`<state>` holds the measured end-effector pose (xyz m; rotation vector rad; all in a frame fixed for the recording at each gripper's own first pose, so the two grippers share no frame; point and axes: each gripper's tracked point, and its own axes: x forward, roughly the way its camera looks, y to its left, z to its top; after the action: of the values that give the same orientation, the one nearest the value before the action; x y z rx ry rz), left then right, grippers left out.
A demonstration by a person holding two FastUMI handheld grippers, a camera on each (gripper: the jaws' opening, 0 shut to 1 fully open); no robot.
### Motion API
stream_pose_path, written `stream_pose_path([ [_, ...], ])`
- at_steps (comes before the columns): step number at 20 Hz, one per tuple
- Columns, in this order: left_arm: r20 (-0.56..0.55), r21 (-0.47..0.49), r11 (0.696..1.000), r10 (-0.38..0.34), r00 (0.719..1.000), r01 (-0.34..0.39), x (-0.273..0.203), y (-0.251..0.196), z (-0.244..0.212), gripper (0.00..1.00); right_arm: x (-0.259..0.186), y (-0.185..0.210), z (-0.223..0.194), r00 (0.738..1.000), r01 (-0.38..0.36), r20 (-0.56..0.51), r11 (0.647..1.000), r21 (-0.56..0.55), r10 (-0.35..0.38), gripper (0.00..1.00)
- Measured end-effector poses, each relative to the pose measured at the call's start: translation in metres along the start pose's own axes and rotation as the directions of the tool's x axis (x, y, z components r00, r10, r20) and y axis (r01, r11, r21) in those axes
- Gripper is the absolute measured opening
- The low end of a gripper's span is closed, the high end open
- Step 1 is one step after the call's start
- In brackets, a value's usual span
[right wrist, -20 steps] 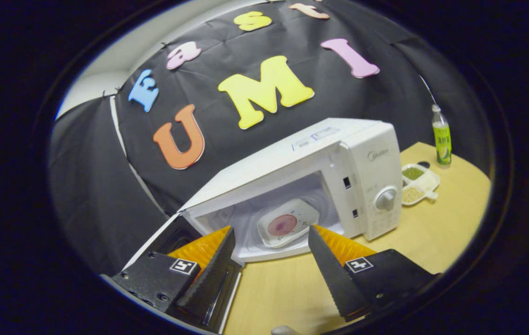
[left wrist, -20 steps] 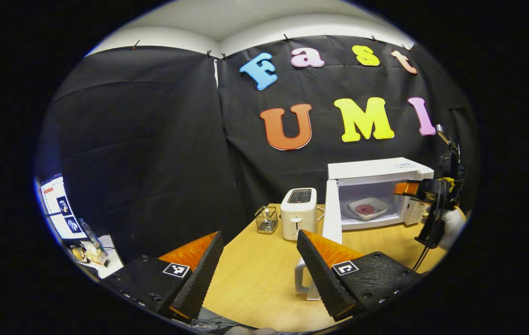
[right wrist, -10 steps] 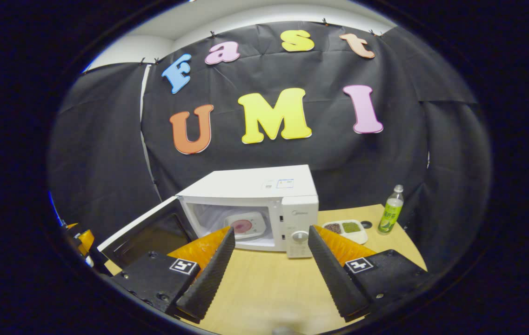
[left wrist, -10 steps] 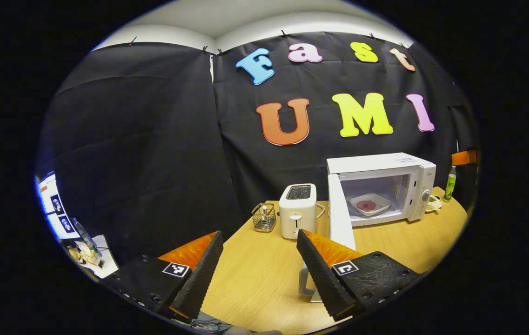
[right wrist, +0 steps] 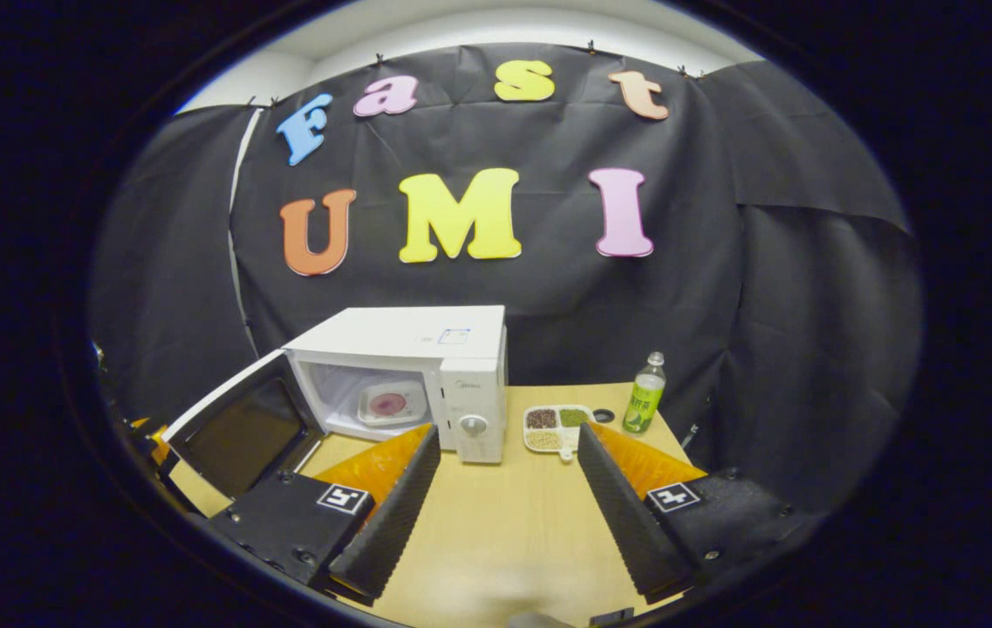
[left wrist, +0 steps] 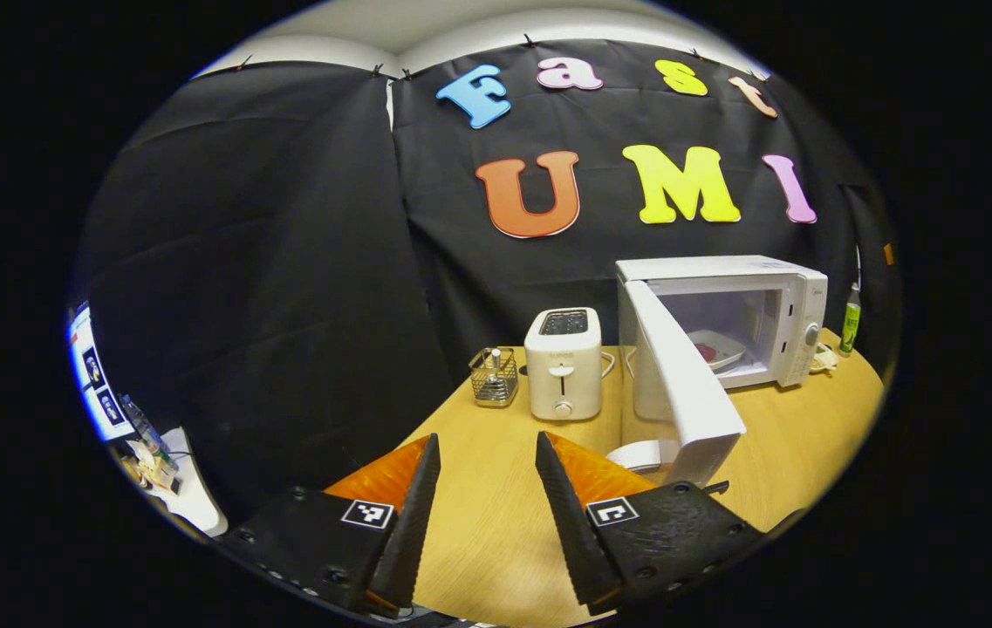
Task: Open the microwave oven with the left hand, put the food in, and close the microwave oven.
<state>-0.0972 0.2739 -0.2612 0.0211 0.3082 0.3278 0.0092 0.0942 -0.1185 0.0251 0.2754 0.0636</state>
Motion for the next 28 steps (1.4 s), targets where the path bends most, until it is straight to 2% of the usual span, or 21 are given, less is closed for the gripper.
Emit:
stream_pose_path([
  [1,-0.005,-0.002,1.000,-0.014,1.000,0.014,0.003,-0.003,-0.004,0.64,-0.001,-0.001,0.001,1.000,0.004,-0.002,1.000,0.004,-0.004,1.00],
  [2,-0.011,-0.005,1.000,-0.022,1.000,0.022,0.009,-0.005,-0.008,0.45,0.000,-0.001,0.001,1.000,0.008,-0.008,1.000,0.008,-0.008,1.00],
  [3,-0.023,-0.005,1.000,-0.022,1.000,0.021,0.013,-0.005,-0.016,0.32,0.000,0.000,0.001,1.000,0.011,-0.014,1.000,0.006,-0.011,0.92],
  [4,-0.030,-0.003,1.000,-0.021,0.999,0.021,0.016,-0.004,-0.021,0.19,0.000,0.001,0.000,1.000,0.012,-0.020,1.000,0.008,-0.011,0.92],
  [6,-0.032,-0.005,1.000,-0.017,0.999,0.017,0.021,-0.004,-0.028,0.02,0.002,0.006,-0.004,0.999,0.003,-0.040,1.000,0.021,-0.002,0.92],
  [7,-0.030,-0.009,1.000,-0.017,0.999,0.017,0.021,-0.004,-0.030,0.02,0.003,0.009,-0.007,0.998,-0.003,-0.055,1.000,0.028,0.004,1.00],
  [8,-0.040,-0.008,1.000,-0.024,0.999,0.023,0.022,-0.006,-0.036,0.01,0.004,0.010,-0.010,0.998,-0.008,-0.067,0.999,0.038,0.010,1.00],
  [9,-0.041,-0.003,0.999,-0.038,0.998,0.038,0.023,-0.010,-0.038,0.00,0.004,0.011,-0.011,0.997,-0.010,-0.073,0.999,0.047,0.013,0.92],
  [13,-0.017,0.043,0.996,-0.081,0.997,0.081,0.022,-0.030,-0.037,0.00,0.006,0.009,-0.010,0.997,-0.010,-0.075,1.000,0.029,0.012,0.92],
  [16,-0.015,0.031,0.993,-0.116,0.993,0.117,0.019,-0.044,-0.036,0.00,0.004,0.004,-0.007,0.998,-0.011,-0.069,1.000,0.029,0.013,0.92],
  [17,-0.010,0.039,0.991,-0.131,0.991,0.131,0.017,-0.051,-0.037,0.00,0.003,0.001,-0.006,0.998,-0.005,-0.064,1.000,0.025,0.007,1.00],
  [18,-0.003,0.051,0.989,-0.136,0.991,0.136,0.015,-0.057,-0.036,0.00,0.003,-0.003,-0.006,0.998,0.001,-0.062,1.000,0.018,0.000,0.92],
  [20,0.001,0.054,0.986,-0.157,0.988,0.157,0.011,-0.070,-0.034,0.00,0.004,-0.009,-0.007,0.998,0.006,-0.067,1.000,0.021,-0.005,0.92],
  [21,0.002,0.050,0.985,-0.168,0.986,0.168,0.009,-0.077,-0.035,0.00,0.003,-0.011,-0.007,0.998,0.006,-0.069,1.000,0.024,-0.004,1.00],
  [28,0.013,0.046,0.966,-0.254,0.967,0.253,-0.007,-0.138,-0.030,0.00,-0.003,-0.041,0.006,0.998,0.030,-0.049,1.000,0.011,-0.029,1.00],
])
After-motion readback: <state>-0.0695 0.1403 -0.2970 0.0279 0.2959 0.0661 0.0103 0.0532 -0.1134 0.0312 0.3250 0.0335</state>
